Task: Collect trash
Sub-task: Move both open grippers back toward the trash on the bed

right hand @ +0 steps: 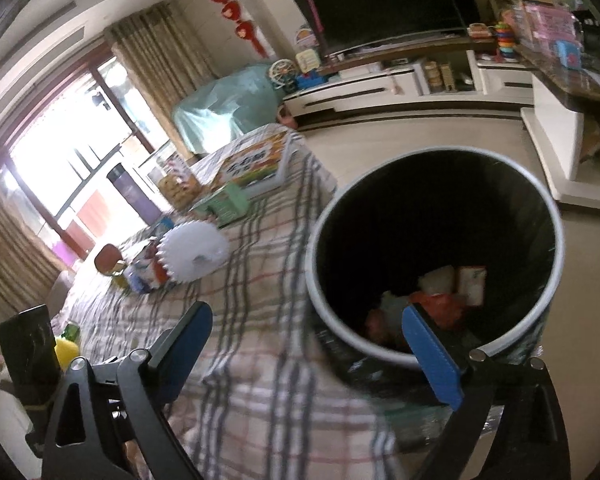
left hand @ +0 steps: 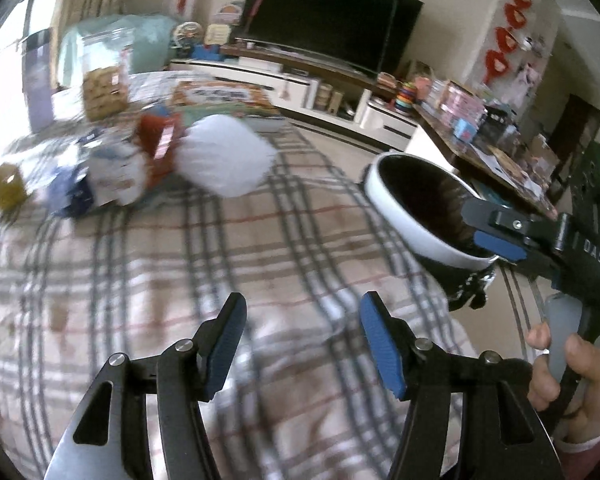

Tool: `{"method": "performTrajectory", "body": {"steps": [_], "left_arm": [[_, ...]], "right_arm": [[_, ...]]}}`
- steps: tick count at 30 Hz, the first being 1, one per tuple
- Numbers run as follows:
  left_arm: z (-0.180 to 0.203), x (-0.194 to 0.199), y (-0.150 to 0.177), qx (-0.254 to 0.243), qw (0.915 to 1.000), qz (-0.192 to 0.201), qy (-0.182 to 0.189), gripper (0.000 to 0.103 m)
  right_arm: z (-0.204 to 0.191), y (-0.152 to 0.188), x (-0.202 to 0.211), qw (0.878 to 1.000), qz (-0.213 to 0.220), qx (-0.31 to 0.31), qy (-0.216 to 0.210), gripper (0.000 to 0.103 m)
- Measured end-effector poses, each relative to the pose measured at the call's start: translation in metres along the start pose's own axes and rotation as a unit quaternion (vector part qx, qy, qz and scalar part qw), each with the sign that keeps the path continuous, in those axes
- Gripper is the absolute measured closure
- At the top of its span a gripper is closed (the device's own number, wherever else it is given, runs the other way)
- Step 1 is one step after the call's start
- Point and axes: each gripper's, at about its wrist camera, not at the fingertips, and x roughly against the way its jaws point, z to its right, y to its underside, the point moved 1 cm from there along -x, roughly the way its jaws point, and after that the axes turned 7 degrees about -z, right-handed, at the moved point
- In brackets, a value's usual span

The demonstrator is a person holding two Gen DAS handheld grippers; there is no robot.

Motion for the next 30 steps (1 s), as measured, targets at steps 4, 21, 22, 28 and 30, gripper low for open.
{"method": "performTrajectory", "body": {"steps": [4, 21, 22, 28, 30], "left_arm": [[-0.023, 0.012, 0.007, 0.022, 0.9997, 0.003, -0.011, 0.044], [-0.08, 0.036, 0.016, 0.081, 0.995, 0.022, -0.053, 0.044], [-0.084, 0.035, 0.015, 0.085, 0.9946, 0.023, -0.055, 0.044], [-0.099, 0.033, 0.006, 0.096, 0.9928, 0.026, -0.067, 0.044], [-0.105, 0.032, 0.0, 0.094, 0.9924, 0.029, -0.074, 0.044]], "right_arm": [[-0.022, 0.006, -0.009, 1.0, -0.007, 0.015, -0.01, 0.006], [-0.083, 0.014, -0.056, 0.997, -0.04, 0.053, -0.04, 0.006], [-0.084, 0.014, -0.058, 0.997, -0.04, 0.054, -0.041, 0.006], [-0.095, 0.007, -0.072, 0.996, -0.041, 0.056, -0.047, 0.006], [-0.099, 0.003, -0.076, 0.996, -0.042, 0.058, -0.048, 0.006]]}}
